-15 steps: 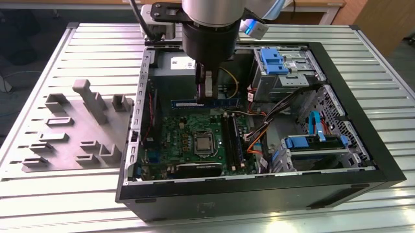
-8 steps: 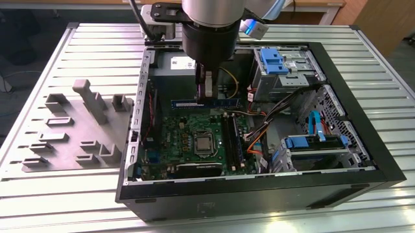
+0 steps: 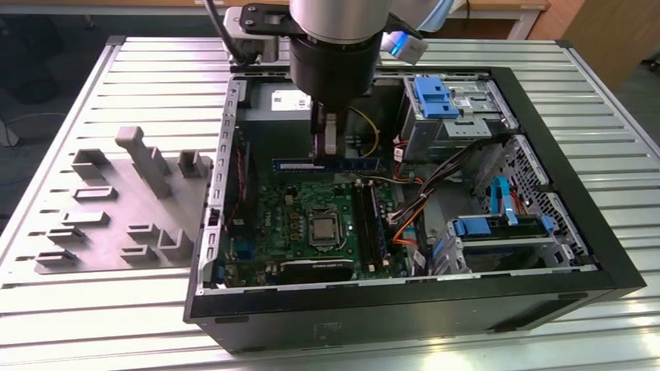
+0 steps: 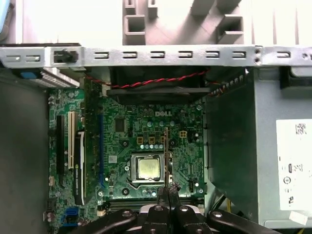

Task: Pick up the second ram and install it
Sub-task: 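Insert the second ram into the second slot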

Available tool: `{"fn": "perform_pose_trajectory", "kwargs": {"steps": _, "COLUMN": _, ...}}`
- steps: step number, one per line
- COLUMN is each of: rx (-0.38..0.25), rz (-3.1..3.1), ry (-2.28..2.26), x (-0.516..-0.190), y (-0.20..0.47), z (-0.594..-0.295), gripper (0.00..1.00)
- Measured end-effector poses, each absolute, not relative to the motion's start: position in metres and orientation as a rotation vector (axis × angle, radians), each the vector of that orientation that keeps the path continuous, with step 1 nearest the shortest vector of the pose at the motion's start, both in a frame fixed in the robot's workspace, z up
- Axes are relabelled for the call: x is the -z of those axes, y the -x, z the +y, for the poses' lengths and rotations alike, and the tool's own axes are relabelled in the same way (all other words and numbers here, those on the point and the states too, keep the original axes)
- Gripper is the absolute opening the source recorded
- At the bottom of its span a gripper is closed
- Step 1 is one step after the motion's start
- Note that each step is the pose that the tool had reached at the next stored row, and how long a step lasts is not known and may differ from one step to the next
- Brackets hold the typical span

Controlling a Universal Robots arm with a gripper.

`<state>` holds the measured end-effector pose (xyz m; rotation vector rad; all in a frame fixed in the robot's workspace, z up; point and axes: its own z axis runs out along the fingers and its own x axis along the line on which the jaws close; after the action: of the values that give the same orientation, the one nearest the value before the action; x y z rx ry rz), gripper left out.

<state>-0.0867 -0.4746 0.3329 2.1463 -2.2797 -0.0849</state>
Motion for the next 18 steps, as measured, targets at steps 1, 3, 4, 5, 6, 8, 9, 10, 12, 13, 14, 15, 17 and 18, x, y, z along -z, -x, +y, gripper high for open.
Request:
{"fn": "perform_pose_trajectory", "kwargs": {"steps": 1, "rx": 0.085, "rz": -2.301, "ry": -2.124, "x": -0.3329, "y": 0.0867, "z": -0.4746, "gripper": 0.11}}
{"fn": "perform_pose_trajectory", "kwargs": {"steps": 3, "rx": 0.085, "rz": -2.34, "ry": -2.083, "x": -0.3327, "y": 0.0867, "z": -0.4746, "gripper": 0.11}}
{"fn": "perform_pose_trajectory", "kwargs": {"steps": 4, "rx": 0.085, "rz": -2.358, "ry": -2.062, "x": -0.3326, "y": 0.0867, "z": -0.4746, "gripper": 0.11}}
{"fn": "perform_pose_trajectory", "kwargs": {"steps": 5, "rx": 0.086, "rz": -2.377, "ry": -2.041, "x": -0.3325, "y": 0.0867, "z": -0.4746, "gripper": 0.11}}
{"fn": "perform_pose_trajectory", "kwargs": {"steps": 6, "rx": 0.086, "rz": -2.396, "ry": -2.02, "x": -0.3324, "y": 0.0867, "z": -0.4746, "gripper": 0.11}}
{"fn": "perform_pose_trajectory", "kwargs": {"steps": 8, "rx": 0.086, "rz": -2.434, "ry": -1.976, "x": -0.3322, "y": 0.0867, "z": -0.4746, "gripper": 0.11}}
{"fn": "perform_pose_trajectory", "kwargs": {"steps": 9, "rx": 0.086, "rz": -2.452, "ry": -1.954, "x": -0.3321, "y": 0.0867, "z": -0.4746, "gripper": 0.11}}
{"fn": "perform_pose_trajectory", "kwargs": {"steps": 10, "rx": 0.086, "rz": -2.469, "ry": -1.933, "x": -0.332, "y": 0.0867, "z": -0.4746, "gripper": 0.11}}
{"fn": "perform_pose_trajectory", "kwargs": {"steps": 12, "rx": 0.086, "rz": -2.505, "ry": -1.888, "x": -0.3318, "y": 0.0867, "z": -0.4746, "gripper": 0.11}}
{"fn": "perform_pose_trajectory", "kwargs": {"steps": 13, "rx": 0.086, "rz": -2.523, "ry": -1.865, "x": -0.3316, "y": 0.0867, "z": -0.4746, "gripper": 0.11}}
{"fn": "perform_pose_trajectory", "kwargs": {"steps": 14, "rx": 0.086, "rz": -2.54, "ry": -1.843, "x": -0.3315, "y": 0.0867, "z": -0.4746, "gripper": 0.11}}
{"fn": "perform_pose_trajectory", "kwargs": {"steps": 15, "rx": 0.086, "rz": -2.557, "ry": -1.82, "x": -0.3314, "y": 0.0867, "z": -0.4746, "gripper": 0.11}}
{"fn": "perform_pose_trajectory", "kwargs": {"steps": 17, "rx": 0.086, "rz": -2.59, "ry": -1.774, "x": -0.3311, "y": 0.0867, "z": -0.4746, "gripper": 0.11}}
{"fn": "perform_pose_trajectory", "kwargs": {"steps": 18, "rx": 0.086, "rz": -2.607, "ry": -1.749, "x": -0.331, "y": 0.0867, "z": -0.4746, "gripper": 0.11}}
